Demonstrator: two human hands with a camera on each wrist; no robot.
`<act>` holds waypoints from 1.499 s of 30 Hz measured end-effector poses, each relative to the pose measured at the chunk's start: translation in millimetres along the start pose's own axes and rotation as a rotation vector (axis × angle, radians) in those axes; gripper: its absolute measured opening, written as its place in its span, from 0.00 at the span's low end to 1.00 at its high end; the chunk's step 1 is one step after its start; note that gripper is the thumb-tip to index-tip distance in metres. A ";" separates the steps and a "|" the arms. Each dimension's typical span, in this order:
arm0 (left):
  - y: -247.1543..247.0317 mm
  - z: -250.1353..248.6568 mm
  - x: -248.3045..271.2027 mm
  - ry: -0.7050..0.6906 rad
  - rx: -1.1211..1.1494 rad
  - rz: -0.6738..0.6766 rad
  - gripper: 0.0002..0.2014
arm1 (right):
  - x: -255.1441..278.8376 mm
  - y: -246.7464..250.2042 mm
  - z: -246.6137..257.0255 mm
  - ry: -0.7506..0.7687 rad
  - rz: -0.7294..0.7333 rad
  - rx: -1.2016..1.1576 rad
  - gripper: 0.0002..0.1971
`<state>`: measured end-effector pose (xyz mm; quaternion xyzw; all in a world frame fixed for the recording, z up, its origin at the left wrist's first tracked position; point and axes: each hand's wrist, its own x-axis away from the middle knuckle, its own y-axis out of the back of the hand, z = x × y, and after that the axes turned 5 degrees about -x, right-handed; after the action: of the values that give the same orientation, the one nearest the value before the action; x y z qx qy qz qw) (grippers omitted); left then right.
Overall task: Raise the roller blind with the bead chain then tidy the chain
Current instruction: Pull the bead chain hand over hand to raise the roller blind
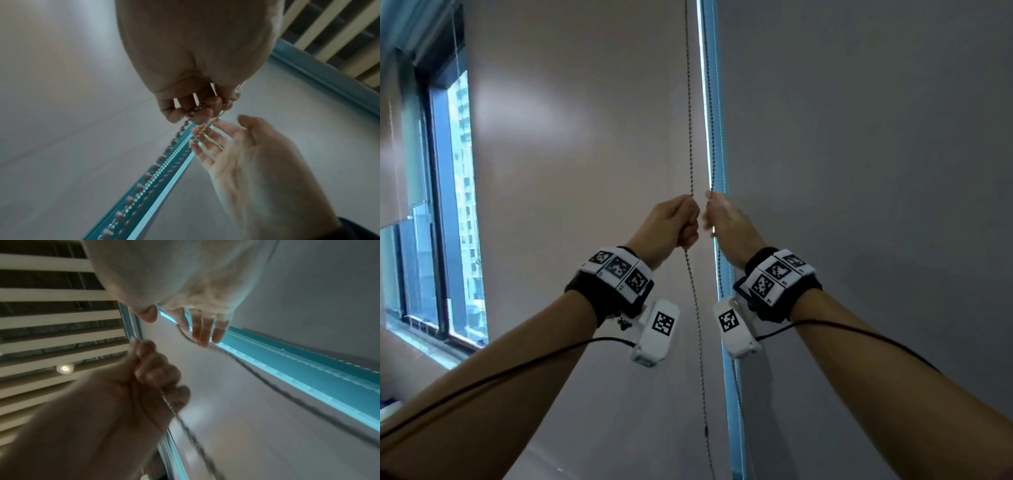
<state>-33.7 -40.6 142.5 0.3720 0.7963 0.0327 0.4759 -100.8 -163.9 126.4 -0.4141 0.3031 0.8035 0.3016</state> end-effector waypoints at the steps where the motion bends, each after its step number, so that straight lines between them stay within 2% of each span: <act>1: -1.9 2.5 3.3 0.006 0.019 -0.013 0.17 | -4.2 0.2 3.1 0.020 -0.002 0.027 0.13; 3: -6.7 6.2 5.4 0.006 0.027 -0.013 0.18 | -12.9 -0.3 15.8 0.089 -0.031 0.041 0.13; 5: -15.5 8.4 9.1 0.002 -0.024 0.034 0.18 | -22.8 -0.2 31.8 0.117 -0.066 -0.051 0.12; 7: -24.2 15.9 17.8 0.002 -0.137 0.084 0.16 | -31.2 0.2 48.9 0.015 -0.056 -0.271 0.12; 9: -28.4 26.6 29.8 0.009 -0.144 0.142 0.13 | -34.9 2.0 56.8 -0.113 -0.018 -0.489 0.11; 11: -26.7 34.1 37.5 0.030 -0.152 0.212 0.12 | -30.6 3.3 53.7 -0.138 0.008 -0.480 0.15; 13: -23.8 35.9 37.3 0.097 -0.256 0.312 0.11 | -18.0 0.8 44.9 -0.077 0.025 -0.368 0.18; 15: -18.0 29.2 31.3 0.177 -0.254 0.347 0.12 | -3.0 -2.2 42.5 -0.030 0.046 -0.301 0.19; 18: -3.7 6.6 13.5 0.210 0.026 0.153 0.12 | 12.2 -2.7 37.9 0.024 0.036 -0.211 0.18; 19: 1.7 -2.2 6.4 0.196 0.158 0.089 0.16 | 17.1 -3.2 36.5 0.022 0.059 -0.183 0.18; 21: 7.9 -24.2 -6.3 0.175 0.335 0.036 0.24 | 30.8 -6.9 29.2 -0.018 0.142 -0.152 0.18; 23: 8.1 -46.4 -18.7 0.173 0.421 0.008 0.23 | 50.1 -10.7 16.9 -0.049 0.229 -0.092 0.18; 25: 5.2 -60.5 -28.0 0.183 0.455 -0.075 0.19 | 75.5 -15.4 -0.1 -0.110 0.316 -0.088 0.19; 27: 0.7 -59.4 -31.2 0.135 0.389 -0.153 0.11 | 94.6 -16.3 -14.6 -0.204 0.427 -0.162 0.21; 29: -6.2 -49.0 -24.9 0.081 0.295 -0.179 0.14 | 85.6 -16.1 -24.5 -0.352 0.538 -0.245 0.20; 30: -11.3 -45.4 -17.8 0.076 0.268 -0.171 0.15 | 74.5 -13.8 -24.8 -0.446 0.546 -0.267 0.17; 32: -19.7 -37.6 -4.6 0.083 0.248 -0.131 0.15 | 46.9 -0.9 -15.4 -0.539 0.502 -0.344 0.11; 35: -26.7 -19.8 16.9 0.120 0.261 -0.096 0.14 | 2.7 29.8 27.1 -0.464 0.317 -0.780 0.19; 36: -28.2 -11.5 24.1 0.146 0.263 -0.076 0.15 | -11.3 38.8 43.5 -0.423 0.296 -0.840 0.22; 39: -38.0 5.9 45.8 0.215 0.236 0.011 0.17 | -57.8 44.3 85.0 -0.373 0.197 -0.753 0.20; 41: -48.2 14.2 59.0 0.252 0.260 0.076 0.17 | -76.9 34.7 101.4 -0.359 0.081 -0.723 0.17; 43: -54.3 26.5 66.7 0.233 0.266 0.150 0.17 | -83.4 26.3 106.2 -0.296 -0.013 -0.649 0.19; 45: -47.8 33.0 65.5 0.229 0.227 0.239 0.16 | -78.6 17.2 102.5 -0.199 -0.044 -0.545 0.20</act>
<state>-52.3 -44.3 57.0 0.5091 0.7939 0.0411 0.3298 -125.5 -117.7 245.7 -0.4055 0.0358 0.8853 0.2247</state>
